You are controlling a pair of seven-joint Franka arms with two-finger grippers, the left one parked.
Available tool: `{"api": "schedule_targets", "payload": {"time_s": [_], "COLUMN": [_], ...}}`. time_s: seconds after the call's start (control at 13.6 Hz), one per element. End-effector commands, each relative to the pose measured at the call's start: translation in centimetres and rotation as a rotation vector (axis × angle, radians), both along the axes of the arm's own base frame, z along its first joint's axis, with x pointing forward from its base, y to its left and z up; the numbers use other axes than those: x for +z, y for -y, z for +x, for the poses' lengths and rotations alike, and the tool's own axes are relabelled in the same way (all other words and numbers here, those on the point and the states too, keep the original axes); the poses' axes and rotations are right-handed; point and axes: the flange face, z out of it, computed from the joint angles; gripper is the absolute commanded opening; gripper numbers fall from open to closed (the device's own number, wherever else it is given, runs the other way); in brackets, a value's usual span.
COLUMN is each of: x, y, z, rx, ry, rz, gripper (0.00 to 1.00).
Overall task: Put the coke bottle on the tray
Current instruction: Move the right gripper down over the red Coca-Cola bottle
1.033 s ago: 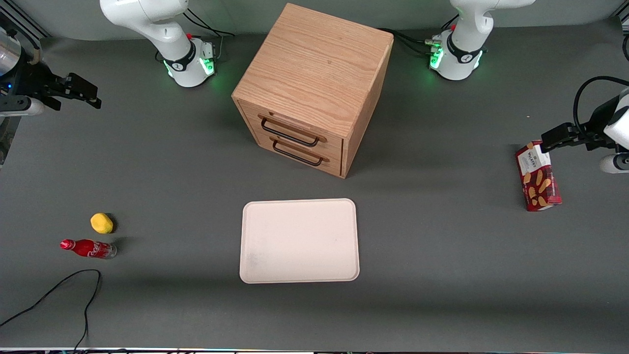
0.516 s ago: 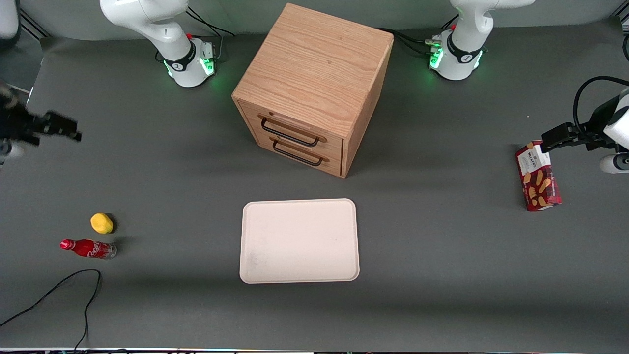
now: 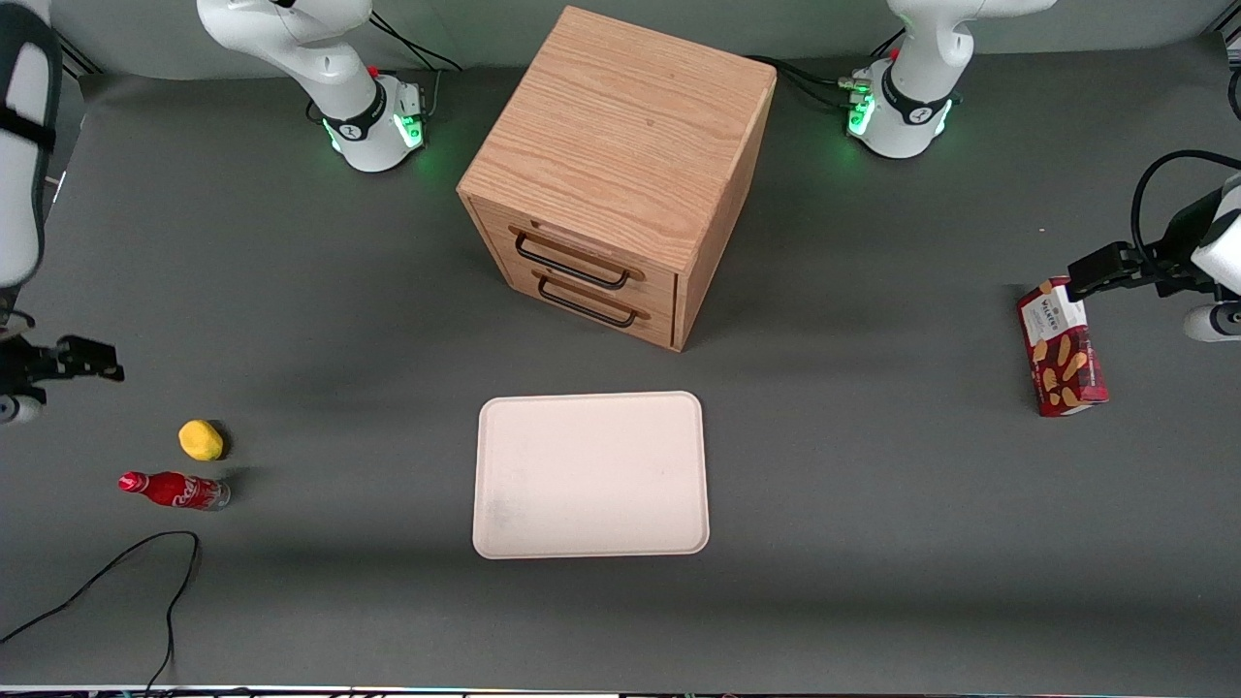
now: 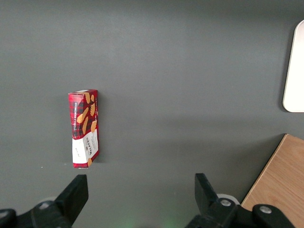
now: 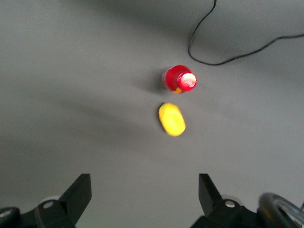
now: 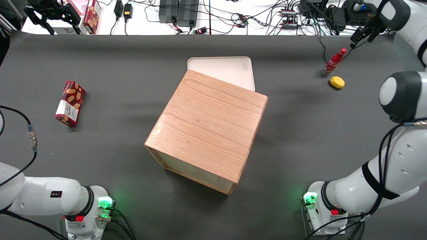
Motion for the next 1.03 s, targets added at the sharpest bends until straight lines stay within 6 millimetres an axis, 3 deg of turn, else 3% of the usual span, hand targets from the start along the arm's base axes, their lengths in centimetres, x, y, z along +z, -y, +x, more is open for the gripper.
{"api": "schedule_targets", "payload": {"time_s": [0.0,0.15,0.59,0.74,0.96], "x": [-3.7,-6.6,-13.1,-14.7,-15.3], "y": [1.7,3.3,4.4,4.9,4.9], "z": [2.2,2.9,4.7,5.0,5.0], "rx": [0.078,0.104,0.147,0.145,0.142], "ry": [0.023,0.042,0.103,0.125,0.126], "rz": [0.009,0.012,0.021,0.025,0.027], "gripper": [1.0,1.0,1.0,1.0,1.0]}}
